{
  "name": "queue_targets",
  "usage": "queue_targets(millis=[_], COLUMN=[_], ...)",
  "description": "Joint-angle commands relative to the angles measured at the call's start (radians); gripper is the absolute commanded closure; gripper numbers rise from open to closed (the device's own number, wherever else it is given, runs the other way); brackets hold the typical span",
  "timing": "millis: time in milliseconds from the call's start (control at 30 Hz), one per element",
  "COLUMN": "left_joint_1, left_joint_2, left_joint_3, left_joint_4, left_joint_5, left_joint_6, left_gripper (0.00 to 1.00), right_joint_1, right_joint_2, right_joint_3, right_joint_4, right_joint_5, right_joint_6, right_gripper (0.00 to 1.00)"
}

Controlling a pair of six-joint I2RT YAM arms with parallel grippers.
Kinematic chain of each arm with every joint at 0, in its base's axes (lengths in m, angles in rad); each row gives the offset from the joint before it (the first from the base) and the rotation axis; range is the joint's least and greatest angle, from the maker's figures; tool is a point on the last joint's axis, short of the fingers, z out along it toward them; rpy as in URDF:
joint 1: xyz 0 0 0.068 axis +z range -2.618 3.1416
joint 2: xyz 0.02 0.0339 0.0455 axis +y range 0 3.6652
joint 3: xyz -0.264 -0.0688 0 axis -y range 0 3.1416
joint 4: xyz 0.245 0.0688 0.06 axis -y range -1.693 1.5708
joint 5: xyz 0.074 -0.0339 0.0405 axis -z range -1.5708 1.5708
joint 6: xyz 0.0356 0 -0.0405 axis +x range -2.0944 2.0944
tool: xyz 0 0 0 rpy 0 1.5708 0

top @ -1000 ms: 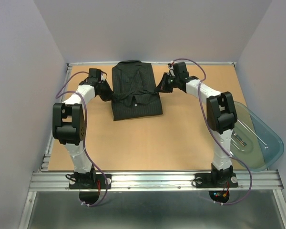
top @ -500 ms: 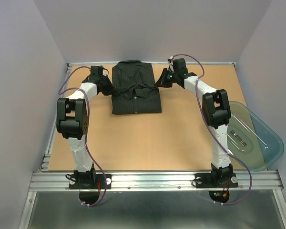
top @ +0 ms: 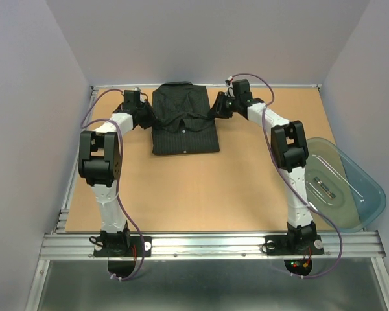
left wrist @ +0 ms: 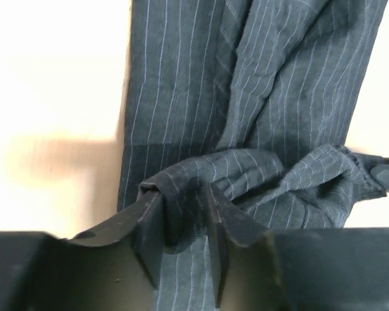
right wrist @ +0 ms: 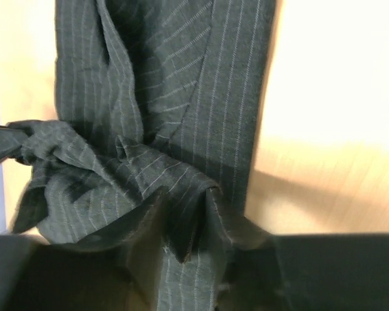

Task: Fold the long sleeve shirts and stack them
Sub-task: Fold the shirt

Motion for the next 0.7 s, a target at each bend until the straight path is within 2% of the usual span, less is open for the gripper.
queue_targets(millis=[0, 33, 67, 100, 133, 267, 433, 533, 667], left_joint_1=[0.004, 0.005, 0.004, 0.004, 0.004, 0.002, -0.009, -0.05, -0.16], left_joint_2=[-0.041, -0.047, -0.058, -0.117, -0.118, -0.238, -0.366, -0.446, -0.564], left_joint_3=[0.045, 0.048, 0.051, 0.061, 0.061, 0.051, 0.005, -0.076, -0.247], left_joint_4=[0.065, 0.068, 0.068, 0.066, 0.066, 0.098, 0.08, 0.074, 0.074], left_joint_5=[-0.008, -0.01, -0.011, -0.034, -0.034, -0.103, -0.164, -0.197, -0.246], left_joint_6=[0.033, 0.034, 0.038, 0.044, 0.044, 0.05, 0.067, 0.076, 0.076], left_gripper=[0.36, 0.36, 0.26, 0.11, 0.09, 0.03, 0.02, 0.03, 0.04], right_joint_1=[-0.009, -0.011, -0.014, -0.012, -0.012, -0.012, -0.011, -0.003, 0.032], right_joint_2=[-0.023, -0.032, -0.055, -0.128, -0.129, -0.262, -0.38, -0.437, -0.477], right_joint_3=[0.085, 0.085, 0.084, 0.067, 0.061, 0.009, -0.092, -0.183, -0.312], right_joint_4=[0.025, 0.025, 0.025, 0.025, 0.025, 0.025, 0.025, 0.023, 0.025], right_joint_5=[0.02, 0.026, 0.046, 0.101, 0.101, 0.196, 0.157, 0.057, -0.035], right_joint_6=[-0.029, -0.032, -0.04, -0.093, -0.112, -0.221, -0.342, -0.359, -0.368], right_gripper=[0.48, 0.44, 0.35, 0.25, 0.25, 0.11, 0.1, 0.11, 0.18])
